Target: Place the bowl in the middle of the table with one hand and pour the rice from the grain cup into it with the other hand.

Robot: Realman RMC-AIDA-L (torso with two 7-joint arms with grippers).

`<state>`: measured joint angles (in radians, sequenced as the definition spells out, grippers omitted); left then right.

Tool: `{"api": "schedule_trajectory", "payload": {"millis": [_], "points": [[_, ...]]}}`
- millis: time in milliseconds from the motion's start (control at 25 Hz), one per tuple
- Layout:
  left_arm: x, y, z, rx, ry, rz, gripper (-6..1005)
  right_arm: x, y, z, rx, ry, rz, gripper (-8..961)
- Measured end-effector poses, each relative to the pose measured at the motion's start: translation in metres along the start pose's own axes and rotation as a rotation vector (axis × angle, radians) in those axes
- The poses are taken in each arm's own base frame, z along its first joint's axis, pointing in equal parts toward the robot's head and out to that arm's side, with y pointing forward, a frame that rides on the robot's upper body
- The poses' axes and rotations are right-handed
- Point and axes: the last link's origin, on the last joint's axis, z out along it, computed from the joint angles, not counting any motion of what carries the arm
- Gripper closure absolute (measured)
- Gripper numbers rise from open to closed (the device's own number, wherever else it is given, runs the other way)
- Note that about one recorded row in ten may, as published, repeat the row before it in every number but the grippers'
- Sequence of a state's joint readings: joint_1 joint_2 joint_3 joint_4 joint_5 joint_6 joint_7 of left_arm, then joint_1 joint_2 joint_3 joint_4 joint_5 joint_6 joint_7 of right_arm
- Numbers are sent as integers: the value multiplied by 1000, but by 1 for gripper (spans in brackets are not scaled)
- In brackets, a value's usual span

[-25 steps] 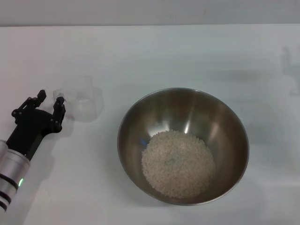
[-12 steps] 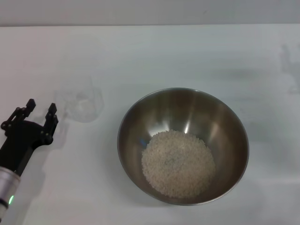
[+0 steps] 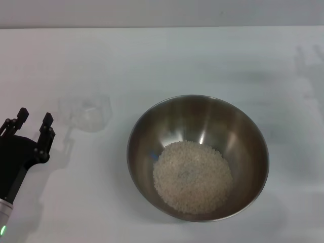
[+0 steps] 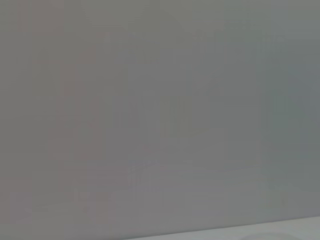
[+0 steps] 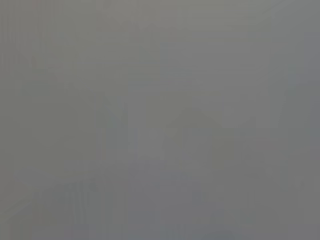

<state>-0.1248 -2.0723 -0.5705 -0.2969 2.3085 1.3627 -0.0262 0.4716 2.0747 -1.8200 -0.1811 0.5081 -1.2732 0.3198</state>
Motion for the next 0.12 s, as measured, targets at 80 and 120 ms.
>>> {"api": "schedule_trajectory", "payload": {"millis": [80,120], "points": [[1,0,0,1,5,1,500,0,2,3,-6,5,2,479],[1,-1,0,1,9,1,500,0,4,5,-10,3,3,479]]}}
